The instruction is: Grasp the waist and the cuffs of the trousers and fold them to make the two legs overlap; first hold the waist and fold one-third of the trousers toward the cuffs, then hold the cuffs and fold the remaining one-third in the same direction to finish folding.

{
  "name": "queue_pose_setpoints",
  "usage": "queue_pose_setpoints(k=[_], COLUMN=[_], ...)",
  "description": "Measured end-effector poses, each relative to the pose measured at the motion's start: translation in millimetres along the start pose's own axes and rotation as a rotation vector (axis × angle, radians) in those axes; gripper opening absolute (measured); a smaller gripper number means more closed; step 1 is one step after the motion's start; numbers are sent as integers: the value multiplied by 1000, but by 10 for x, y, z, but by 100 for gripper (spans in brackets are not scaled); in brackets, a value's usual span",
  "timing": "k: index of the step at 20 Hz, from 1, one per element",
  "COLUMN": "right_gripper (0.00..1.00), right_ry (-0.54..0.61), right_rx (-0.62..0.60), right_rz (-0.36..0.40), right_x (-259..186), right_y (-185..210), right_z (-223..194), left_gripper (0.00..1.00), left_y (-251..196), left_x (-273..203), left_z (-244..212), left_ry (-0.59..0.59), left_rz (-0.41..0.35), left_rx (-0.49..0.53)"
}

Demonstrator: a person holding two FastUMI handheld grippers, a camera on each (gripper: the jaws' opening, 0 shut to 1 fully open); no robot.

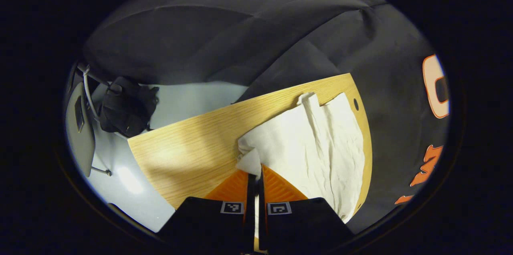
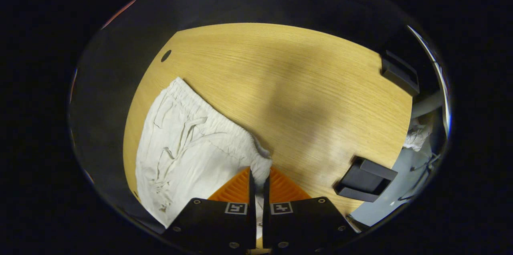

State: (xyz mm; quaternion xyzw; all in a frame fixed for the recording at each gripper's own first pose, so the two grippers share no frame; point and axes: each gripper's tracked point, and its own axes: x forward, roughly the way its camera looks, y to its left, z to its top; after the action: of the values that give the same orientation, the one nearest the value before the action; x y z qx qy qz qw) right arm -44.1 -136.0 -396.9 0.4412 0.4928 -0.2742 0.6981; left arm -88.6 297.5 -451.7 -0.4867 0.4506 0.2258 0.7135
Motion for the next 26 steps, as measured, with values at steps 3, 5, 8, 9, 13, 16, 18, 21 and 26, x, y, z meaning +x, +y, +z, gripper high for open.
queue_pose_setpoints(k=[3, 5, 8, 9, 13, 16, 18, 21, 26], right_gripper=[6, 6, 6, 5, 5, 5, 6, 6, 6], right_ry=[-13, -16, -16, -9, -12, 1, 0, 4, 6], right_rx=[-2, 2, 33, 46, 46, 61, 79, 126, 158], right_rz=[35, 60, 94, 112, 125, 110, 105, 119, 118], right_x=[-120, -198, -256, -278, -360, -385, -415, -487, -590], right_y=[67, 171, 282, 311, 446, 528, 558, 660, 777], right_z=[54, 84, 113, 118, 195, 261, 303, 337, 382], left_gripper=[7, 7, 7, 8, 7, 7, 7, 8, 7], left_y=[-127, -195, -355, -432, -817, -1056, -1257, -1491, -1860], left_x=[-102, -180, -277, -304, -372, -313, -296, -210, -181], left_z=[78, 147, 235, 272, 467, 667, 759, 802, 879], left_ry=[-27, -40, -47, -49, -64, -68, -58, -28, 23], left_rz=[-37, -58, -100, -112, -173, -202, -220, -240, -293], left_rx=[24, 42, 75, 93, 156, 195, 249, 315, 472])
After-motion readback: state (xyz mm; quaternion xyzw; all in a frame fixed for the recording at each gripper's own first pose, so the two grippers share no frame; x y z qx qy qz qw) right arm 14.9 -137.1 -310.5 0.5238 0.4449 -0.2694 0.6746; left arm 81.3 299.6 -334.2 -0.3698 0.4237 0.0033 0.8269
